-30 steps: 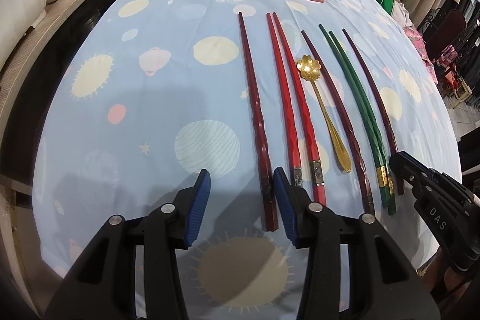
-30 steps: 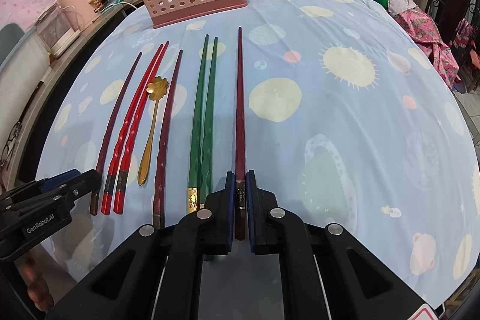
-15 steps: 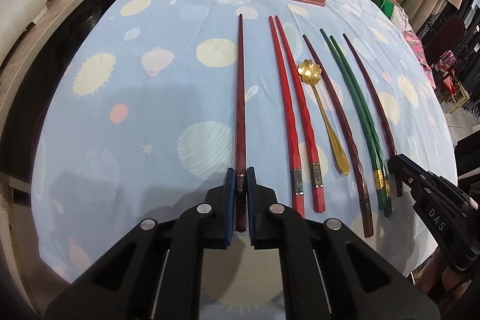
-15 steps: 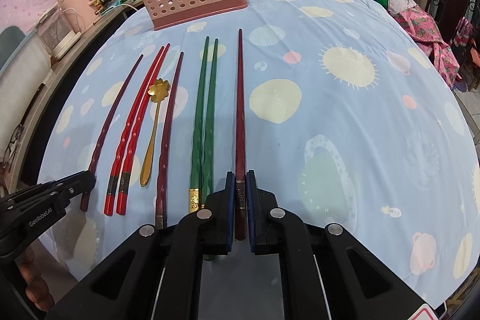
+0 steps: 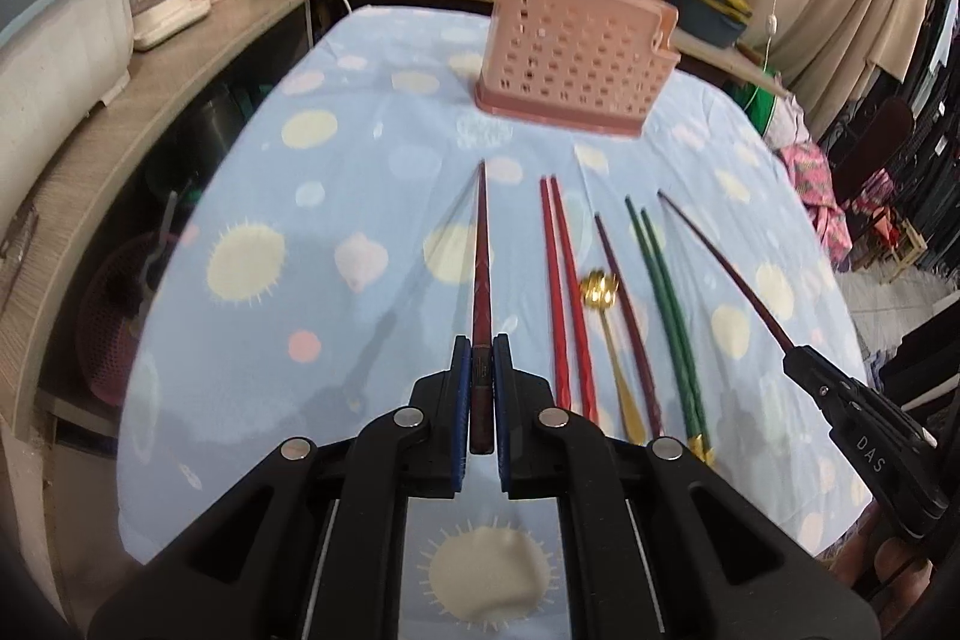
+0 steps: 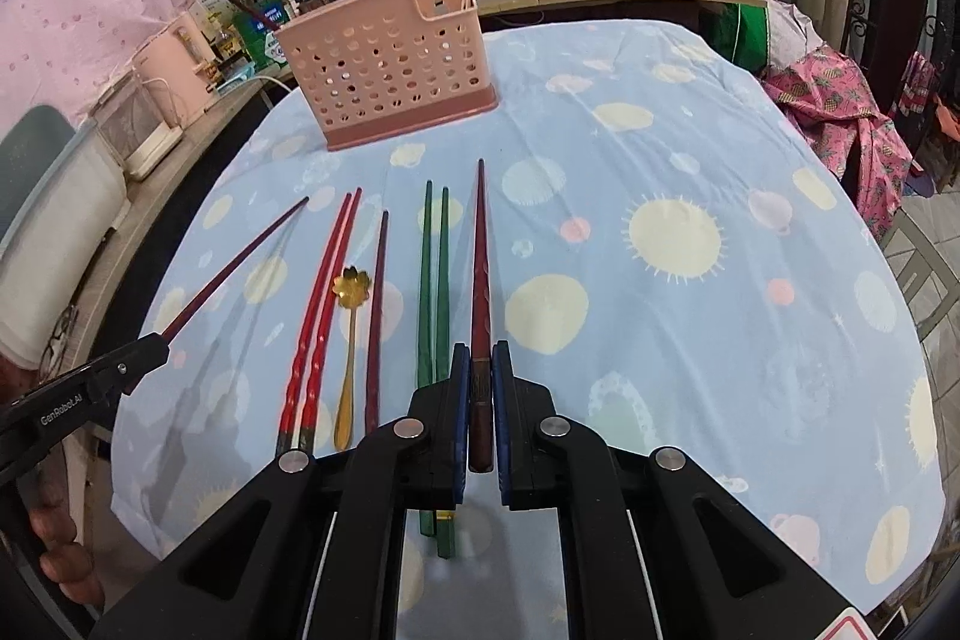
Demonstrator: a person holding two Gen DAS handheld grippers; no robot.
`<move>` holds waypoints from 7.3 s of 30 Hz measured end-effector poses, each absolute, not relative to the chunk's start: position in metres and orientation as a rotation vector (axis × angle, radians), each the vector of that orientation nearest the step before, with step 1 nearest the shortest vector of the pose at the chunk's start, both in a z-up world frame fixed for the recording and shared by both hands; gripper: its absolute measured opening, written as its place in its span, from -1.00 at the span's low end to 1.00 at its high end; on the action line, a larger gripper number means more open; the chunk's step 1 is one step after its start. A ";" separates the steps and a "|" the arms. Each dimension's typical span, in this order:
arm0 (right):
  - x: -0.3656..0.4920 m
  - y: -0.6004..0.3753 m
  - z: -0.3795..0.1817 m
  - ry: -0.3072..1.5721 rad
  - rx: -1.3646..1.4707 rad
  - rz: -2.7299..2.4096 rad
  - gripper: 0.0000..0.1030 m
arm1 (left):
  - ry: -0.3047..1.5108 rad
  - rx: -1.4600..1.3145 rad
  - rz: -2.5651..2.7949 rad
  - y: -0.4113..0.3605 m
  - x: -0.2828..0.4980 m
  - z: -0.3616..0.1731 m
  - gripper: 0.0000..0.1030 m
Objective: Organize utensils
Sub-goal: 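Lift and carry both held chopsticks into the pink basket, then open both tools to drop the chopsticks into the basket, then move both tools back down toward the remaining chopsticks, then grasp a green chopstick with right tool while left tool grasps a red chopstick, then lift and carry both held chopsticks toward the pink basket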
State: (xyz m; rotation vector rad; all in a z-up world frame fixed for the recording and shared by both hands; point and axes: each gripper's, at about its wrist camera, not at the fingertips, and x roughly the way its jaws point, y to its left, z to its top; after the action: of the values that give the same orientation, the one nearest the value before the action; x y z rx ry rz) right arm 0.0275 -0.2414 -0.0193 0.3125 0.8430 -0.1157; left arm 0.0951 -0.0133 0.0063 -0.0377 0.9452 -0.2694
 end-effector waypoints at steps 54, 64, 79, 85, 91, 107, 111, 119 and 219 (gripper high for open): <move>0.223 -0.292 0.159 0.292 0.438 -0.077 -0.86 | 0.423 -0.185 -0.300 -0.055 0.280 0.205 -0.86; 0.243 -0.288 0.111 0.411 0.433 -0.087 -0.86 | 0.497 -0.186 -0.284 -0.053 0.295 0.173 -0.86; 0.207 -0.284 0.104 0.444 0.443 -0.107 -0.38 | 0.538 -0.167 -0.255 -0.050 0.273 0.159 -0.04; 0.175 -0.275 0.096 0.478 0.441 -0.081 -0.36 | 0.560 -0.132 -0.266 -0.049 0.245 0.149 -0.04; 0.137 -0.266 0.071 0.558 0.449 -0.069 -0.36 | 0.640 -0.112 -0.276 -0.044 0.215 0.116 -0.04; 0.038 -0.226 -0.034 0.861 0.285 -0.086 -0.36 | 0.895 -0.004 -0.292 -0.037 0.132 0.005 -0.04; 0.025 -0.225 -0.052 0.912 0.290 -0.090 -0.36 | 0.931 0.016 -0.300 -0.037 0.115 -0.012 -0.04; 0.015 -0.217 -0.068 0.956 0.266 -0.071 -0.53 | 1.000 0.039 -0.304 -0.037 0.095 -0.040 -0.04; 0.078 -0.275 0.099 0.501 0.348 -0.062 -0.86 | 0.556 -0.086 -0.367 -0.038 0.154 0.151 -0.86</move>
State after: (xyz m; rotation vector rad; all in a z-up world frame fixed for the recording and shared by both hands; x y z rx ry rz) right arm 0.0778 -0.2751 0.0987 0.3479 0.5013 -0.0622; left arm 0.1542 -0.0381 0.1509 -0.0859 0.5561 -0.3669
